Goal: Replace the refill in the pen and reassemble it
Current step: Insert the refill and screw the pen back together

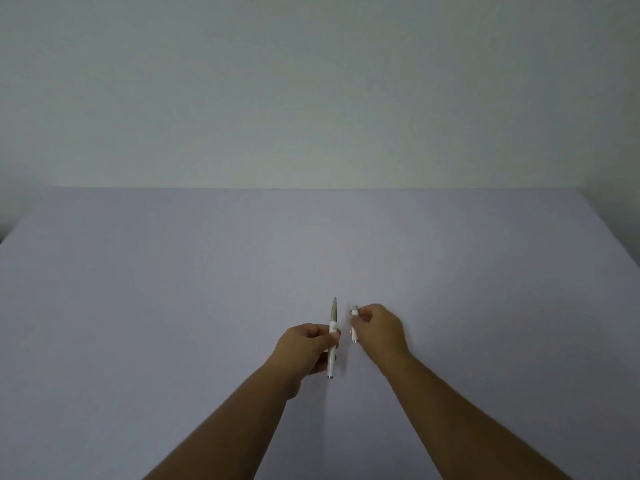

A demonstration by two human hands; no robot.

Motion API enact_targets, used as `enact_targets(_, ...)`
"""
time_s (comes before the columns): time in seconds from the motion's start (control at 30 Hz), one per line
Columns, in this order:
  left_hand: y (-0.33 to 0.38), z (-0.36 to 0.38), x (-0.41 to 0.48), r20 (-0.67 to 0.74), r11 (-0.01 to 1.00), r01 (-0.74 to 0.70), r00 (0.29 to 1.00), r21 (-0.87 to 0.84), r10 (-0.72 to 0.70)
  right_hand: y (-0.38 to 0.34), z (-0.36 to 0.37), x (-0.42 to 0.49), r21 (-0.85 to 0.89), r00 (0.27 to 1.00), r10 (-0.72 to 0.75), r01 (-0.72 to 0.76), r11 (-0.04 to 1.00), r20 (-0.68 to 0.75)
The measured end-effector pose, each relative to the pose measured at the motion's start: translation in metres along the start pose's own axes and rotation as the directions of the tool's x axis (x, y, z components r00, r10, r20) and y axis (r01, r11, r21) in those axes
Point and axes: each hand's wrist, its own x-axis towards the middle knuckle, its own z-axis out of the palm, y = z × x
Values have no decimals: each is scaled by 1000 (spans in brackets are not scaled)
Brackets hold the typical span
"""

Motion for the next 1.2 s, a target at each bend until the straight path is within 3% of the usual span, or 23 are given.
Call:
enact_targets(0.07, 2, 1, -2, 14, 999, -7, 1000, 45, 7, -12, -11, 6, 352, 995, 98, -95, 931, 9)
enact_targets(0.13, 4, 3, -4, 24, 996, -13, 1000, 86, 11, -26, -22, 9, 588, 989, 135, -147, 796, 64)
enact_targets(0.23, 9, 8, -8, 55, 991, -28, 998, 133, 21, -39, -36, 9, 636, 988, 93, -153, 756, 127)
enact_targets(0.5, 15, 11, -16, 58, 990, -47, 998, 130, 40, -40, -45, -6, 478, 965, -24, -108, 872, 263)
enact_targets(0.97, 11, 13, -8, 78, 989, -39, 997, 145, 28, -30, -42, -8, 360, 971, -29, -60, 931, 238)
enact_targets(1.07, -2, 17, 3, 38, 984, -35, 999, 173, 29, -15, -42, -4, 36, 996, 23, -26, 999, 86)
enact_targets(1.13, -12, 21, 10, -31, 973, -32, 999, 230, 40, -2, -46, -4, -270, 999, 30, -33, 962, -16)
enact_targets(1.2, -20, 26, 15, -103, 961, -42, 992, 273, 73, 11, -47, -8, -397, 996, 90, -85, 914, -7)
